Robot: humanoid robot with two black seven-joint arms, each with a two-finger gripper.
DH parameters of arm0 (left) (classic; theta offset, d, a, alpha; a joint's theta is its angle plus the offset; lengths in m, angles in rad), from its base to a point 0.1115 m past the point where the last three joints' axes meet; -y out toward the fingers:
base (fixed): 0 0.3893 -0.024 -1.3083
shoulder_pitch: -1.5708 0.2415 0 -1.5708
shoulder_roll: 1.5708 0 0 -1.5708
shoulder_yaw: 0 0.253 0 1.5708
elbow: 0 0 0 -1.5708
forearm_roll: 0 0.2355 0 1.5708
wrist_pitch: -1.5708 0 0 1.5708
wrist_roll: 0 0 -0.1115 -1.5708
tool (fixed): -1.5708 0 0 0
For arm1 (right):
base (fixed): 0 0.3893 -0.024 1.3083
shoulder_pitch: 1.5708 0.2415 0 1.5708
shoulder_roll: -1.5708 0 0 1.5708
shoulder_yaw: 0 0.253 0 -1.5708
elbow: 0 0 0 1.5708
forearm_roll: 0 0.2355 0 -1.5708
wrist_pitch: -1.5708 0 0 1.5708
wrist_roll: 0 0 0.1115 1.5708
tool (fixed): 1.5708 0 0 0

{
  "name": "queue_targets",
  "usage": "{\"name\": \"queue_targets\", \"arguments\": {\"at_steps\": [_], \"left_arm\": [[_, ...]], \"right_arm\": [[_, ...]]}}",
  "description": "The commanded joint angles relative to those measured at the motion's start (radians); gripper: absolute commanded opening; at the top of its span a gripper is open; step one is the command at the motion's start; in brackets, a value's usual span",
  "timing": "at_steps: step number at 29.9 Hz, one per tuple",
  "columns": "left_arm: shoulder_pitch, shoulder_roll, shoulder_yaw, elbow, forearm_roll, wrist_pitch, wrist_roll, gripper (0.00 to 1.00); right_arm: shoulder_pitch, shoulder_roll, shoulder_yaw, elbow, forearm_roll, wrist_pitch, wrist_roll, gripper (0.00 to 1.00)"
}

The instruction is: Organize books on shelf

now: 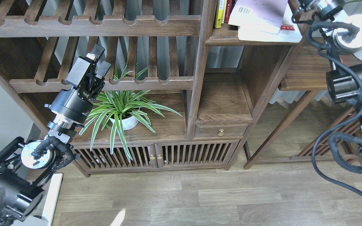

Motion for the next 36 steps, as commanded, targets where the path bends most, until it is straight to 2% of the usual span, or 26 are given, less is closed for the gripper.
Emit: {"name": "queue_targets", "arguments": {"at_steps": [1,4,12,21,36], "left_arm": [[-0.012,0.0,-0.002,0.0,0.0,0.0,-0.004,0.98],[-0.034,0.0,-0.002,0.0,0.0,0.0,-0.006,0.99],[-0.1,-0.031,-0.002,-0.002,0.0,0.0,-0.004,0.98],[-0.163,-0.046,0.002,-0.006,0.0,0.0,-0.004,0.98],[-0.178,-0.06,0.024,-0.014,0.003,0.0,0.01,0.98]], "right_arm": [[-0.085,-0.009,0.02,0.063,0.0,0.082,-0.003,0.87],[-0.161,-0.015,0.023,0.112,0.0,0.167,-0.004,0.86],[-0.357,0.026,0.018,0.275,-0.004,0.28,-0.004,0.86],[-0.547,0.139,0.015,0.329,-0.076,0.283,-0.007,0.84],[-0.541,0.293,0.016,0.329,-0.213,0.283,-0.006,0.84]]}}
